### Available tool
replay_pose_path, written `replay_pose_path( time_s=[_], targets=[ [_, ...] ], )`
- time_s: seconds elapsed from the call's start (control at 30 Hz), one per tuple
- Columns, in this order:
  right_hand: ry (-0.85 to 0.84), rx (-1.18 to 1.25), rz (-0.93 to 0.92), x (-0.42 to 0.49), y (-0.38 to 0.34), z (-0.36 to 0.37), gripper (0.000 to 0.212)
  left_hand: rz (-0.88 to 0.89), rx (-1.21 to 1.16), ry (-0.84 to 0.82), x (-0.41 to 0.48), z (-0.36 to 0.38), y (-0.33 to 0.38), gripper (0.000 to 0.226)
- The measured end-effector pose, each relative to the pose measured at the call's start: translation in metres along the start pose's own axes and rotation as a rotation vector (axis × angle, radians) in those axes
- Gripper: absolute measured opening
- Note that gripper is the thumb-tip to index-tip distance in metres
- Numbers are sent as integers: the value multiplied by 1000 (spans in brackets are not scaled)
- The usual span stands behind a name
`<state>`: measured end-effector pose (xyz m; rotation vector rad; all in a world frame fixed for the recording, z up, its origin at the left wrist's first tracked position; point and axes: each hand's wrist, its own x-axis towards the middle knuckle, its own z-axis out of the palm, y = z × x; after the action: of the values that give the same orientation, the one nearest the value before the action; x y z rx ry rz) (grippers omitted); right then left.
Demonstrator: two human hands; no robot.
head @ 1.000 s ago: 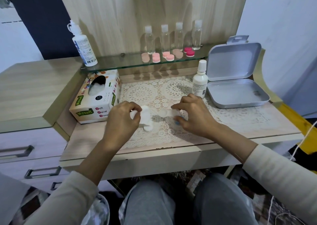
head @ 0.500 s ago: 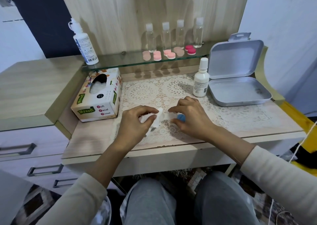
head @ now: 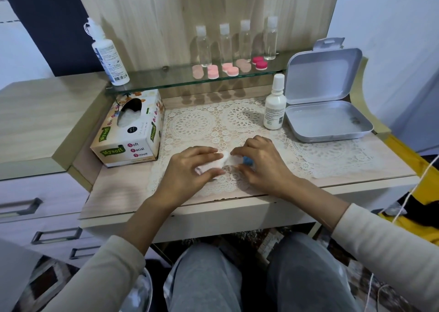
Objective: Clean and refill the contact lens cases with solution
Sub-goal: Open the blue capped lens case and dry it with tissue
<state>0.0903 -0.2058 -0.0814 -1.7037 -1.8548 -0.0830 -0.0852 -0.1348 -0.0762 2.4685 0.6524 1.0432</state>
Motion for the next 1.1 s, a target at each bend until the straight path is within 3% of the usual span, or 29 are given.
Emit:
replay_pose_path(
  time_s=[0.13,0.3,0.7,1.1],
  targets=[
    [39,10,-29,-5,1,5,26,174,134,9,-4,1,-10,28],
    [86,9,-66,-8,1,9,32,255,153,-17,-6,4,-21,21],
    [50,-14,-106,-9,7,16,28,300,225,-78,-5,8,-28,20],
    [79,-15,-139,-9,5,15,29,301,238,-11,-8,9,-30,17]
  ],
)
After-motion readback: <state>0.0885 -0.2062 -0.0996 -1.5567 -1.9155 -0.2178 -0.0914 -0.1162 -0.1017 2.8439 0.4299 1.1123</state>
